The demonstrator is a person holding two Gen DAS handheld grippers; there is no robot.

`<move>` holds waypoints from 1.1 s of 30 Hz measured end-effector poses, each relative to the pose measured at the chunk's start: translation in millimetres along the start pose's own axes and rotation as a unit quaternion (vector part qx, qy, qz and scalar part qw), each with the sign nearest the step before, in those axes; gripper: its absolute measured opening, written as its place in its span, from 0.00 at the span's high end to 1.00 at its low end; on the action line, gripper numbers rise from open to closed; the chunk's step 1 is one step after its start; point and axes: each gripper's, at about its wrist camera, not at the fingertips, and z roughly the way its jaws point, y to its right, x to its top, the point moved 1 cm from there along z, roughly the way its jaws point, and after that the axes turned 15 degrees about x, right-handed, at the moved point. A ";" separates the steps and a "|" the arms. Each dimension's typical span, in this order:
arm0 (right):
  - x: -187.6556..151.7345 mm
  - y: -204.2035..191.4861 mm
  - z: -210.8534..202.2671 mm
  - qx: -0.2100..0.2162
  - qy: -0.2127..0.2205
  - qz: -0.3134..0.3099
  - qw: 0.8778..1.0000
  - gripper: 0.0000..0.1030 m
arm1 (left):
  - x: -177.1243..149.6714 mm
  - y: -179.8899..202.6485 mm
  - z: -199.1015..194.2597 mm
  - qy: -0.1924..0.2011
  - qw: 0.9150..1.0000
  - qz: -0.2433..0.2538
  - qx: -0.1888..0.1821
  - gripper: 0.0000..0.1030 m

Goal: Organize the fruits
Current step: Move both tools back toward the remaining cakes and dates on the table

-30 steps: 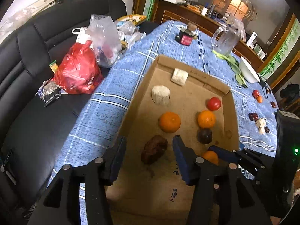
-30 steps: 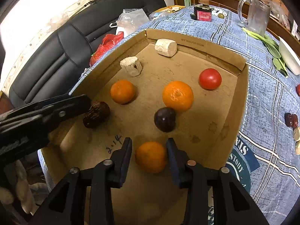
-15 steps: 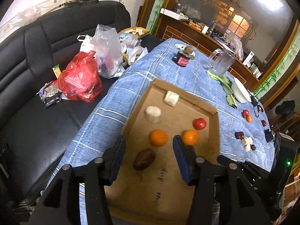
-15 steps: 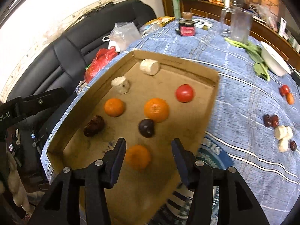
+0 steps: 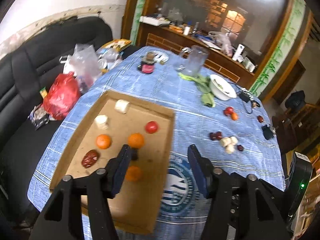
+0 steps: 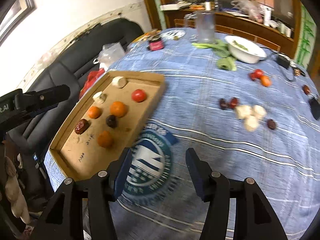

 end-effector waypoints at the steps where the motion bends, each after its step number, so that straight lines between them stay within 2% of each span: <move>1: -2.2 5.0 -8.8 -0.002 0.007 0.005 1.000 0.38 | 0.0 7.2 -7.1 0.006 1.000 0.005 -0.001 0.41; 8: -11.3 23.0 -50.7 -0.008 0.048 0.029 0.998 0.35 | -0.4 45.2 -45.0 0.041 0.998 0.048 -0.008 0.41; 14: -10.8 22.2 -75.6 -0.006 0.080 0.029 0.996 0.34 | 1.0 51.1 -66.2 0.067 0.996 0.059 0.002 0.41; 20: -11.1 28.0 -90.0 -0.008 0.102 0.031 0.994 0.30 | 8.8 44.7 -70.9 0.065 0.997 0.039 0.002 0.41; 29: -14.1 45.9 -91.5 -0.018 0.101 0.049 0.993 0.30 | 1.8 55.1 -63.3 0.052 0.997 0.053 -0.006 0.40; 33: -19.5 62.6 -87.7 -0.029 0.092 0.075 0.993 0.30 | 0.1 58.6 -54.2 0.041 0.998 0.056 -0.011 0.40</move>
